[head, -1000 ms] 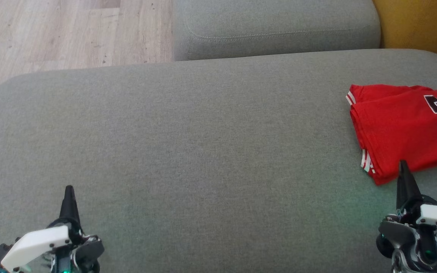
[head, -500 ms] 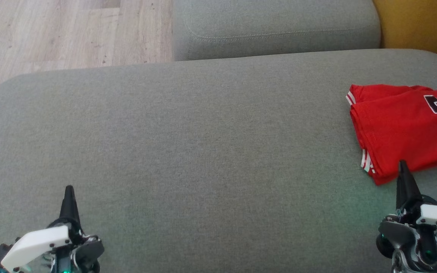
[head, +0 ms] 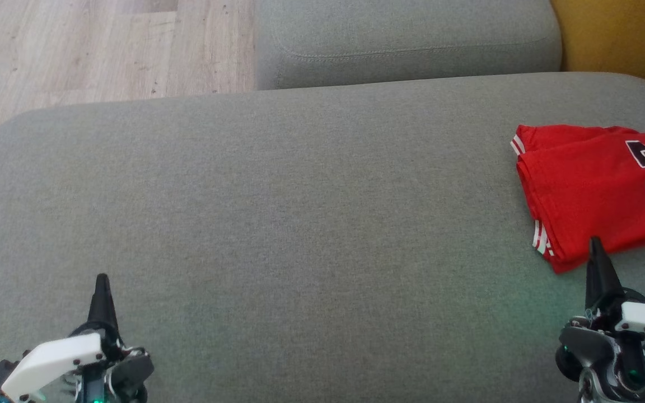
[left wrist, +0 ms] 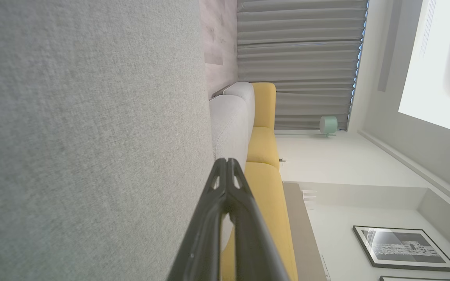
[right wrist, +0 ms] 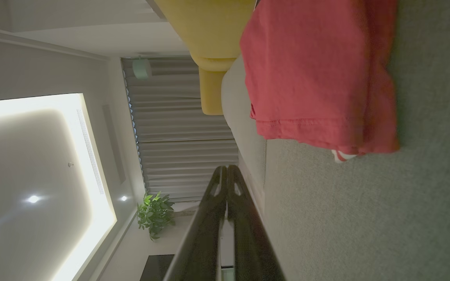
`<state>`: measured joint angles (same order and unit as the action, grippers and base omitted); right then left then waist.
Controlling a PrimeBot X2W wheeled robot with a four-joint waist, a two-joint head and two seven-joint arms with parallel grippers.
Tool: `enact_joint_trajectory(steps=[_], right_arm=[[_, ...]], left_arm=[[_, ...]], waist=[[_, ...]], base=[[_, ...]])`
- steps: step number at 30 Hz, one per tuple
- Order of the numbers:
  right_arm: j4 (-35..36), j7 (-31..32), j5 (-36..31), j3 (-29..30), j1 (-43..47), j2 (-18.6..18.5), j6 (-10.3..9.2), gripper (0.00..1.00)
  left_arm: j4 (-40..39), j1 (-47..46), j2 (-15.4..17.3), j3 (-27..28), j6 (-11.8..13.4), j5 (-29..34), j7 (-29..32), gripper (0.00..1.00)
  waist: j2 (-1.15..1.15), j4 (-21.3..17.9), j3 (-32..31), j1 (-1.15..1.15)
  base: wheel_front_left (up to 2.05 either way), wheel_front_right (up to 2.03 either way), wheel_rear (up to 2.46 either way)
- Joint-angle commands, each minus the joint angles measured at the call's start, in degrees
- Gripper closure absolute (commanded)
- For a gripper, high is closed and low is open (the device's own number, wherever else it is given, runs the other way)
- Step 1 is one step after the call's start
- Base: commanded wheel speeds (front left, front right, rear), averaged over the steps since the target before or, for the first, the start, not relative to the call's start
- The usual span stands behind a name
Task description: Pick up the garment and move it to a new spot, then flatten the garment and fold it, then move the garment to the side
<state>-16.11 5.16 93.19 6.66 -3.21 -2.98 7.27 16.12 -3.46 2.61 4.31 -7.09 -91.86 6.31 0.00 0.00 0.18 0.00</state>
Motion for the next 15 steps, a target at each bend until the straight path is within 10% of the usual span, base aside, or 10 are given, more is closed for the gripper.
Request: enact_joint_trajectory(steps=[1, 15], right_arm=[[2.13, 0.64, -0.32, -1.00, -2.89, -0.53, 0.22, 1.00], [2.12, 0.77, -0.45, -0.84, -2.91, -0.42, 0.22, 1.00]], left_arm=[[-2.07, -2.73, 0.27, 2.24, -0.40, -0.28, 0.20, 1.00], [-2.07, -2.73, 0.27, 2.23, -0.40, -0.29, 0.19, 1.00]], waist=[[0.00, 0.00, 0.00, 0.00], [0.00, 0.00, 0.00, 0.00]], base=[[0.00, 0.00, 0.00], [0.00, 0.00, 0.00]])
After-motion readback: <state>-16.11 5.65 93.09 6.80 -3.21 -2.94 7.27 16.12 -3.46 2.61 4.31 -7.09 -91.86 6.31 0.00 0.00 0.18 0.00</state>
